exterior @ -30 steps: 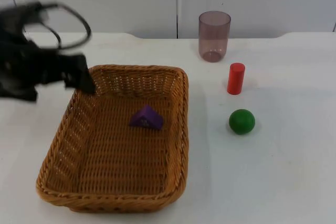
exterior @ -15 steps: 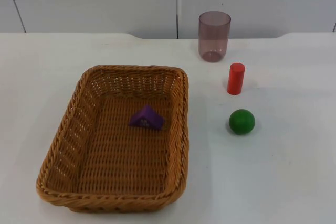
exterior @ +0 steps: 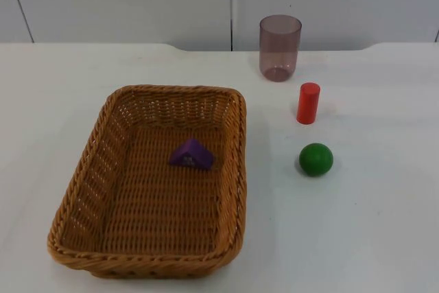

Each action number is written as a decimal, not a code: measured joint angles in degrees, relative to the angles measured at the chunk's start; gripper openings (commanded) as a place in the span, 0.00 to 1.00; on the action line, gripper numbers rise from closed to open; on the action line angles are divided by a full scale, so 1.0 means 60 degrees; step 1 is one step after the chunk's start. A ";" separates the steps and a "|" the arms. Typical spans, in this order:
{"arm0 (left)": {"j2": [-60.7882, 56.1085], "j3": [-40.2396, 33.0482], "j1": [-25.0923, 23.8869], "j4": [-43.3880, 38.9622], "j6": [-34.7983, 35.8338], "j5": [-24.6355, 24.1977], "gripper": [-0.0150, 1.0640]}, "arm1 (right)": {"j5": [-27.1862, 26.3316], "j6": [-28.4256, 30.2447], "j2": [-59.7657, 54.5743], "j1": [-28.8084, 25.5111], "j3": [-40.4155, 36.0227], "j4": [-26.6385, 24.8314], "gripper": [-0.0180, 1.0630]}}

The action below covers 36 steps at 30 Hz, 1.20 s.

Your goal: Pick up the basket with the left hand and place the triangular block into the basket with the right hand.

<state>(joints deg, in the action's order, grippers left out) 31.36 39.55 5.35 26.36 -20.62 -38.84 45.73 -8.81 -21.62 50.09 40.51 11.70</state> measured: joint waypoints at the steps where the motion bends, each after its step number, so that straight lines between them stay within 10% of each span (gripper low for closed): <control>1: -0.0386 -0.0014 0.0000 -0.0503 0.0468 -0.0241 0.99 | 0.0000 -0.0039 0.0224 0.0000 -0.0128 0.0000 0.79; 10: -0.2696 -0.0020 0.0000 -0.2857 0.2567 -0.2221 0.99 | 0.0933 -0.0102 0.1813 0.0000 -0.0530 -0.0068 0.79; 36: -0.5194 -0.1843 0.0000 -0.4146 0.3563 -0.3779 0.99 | 0.2681 0.0786 0.3565 0.0000 -0.1756 -0.1196 0.79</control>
<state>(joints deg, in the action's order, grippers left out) 0.19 28.49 5.35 1.48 0.76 -61.51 61.82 -4.10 -0.23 50.09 29.97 4.52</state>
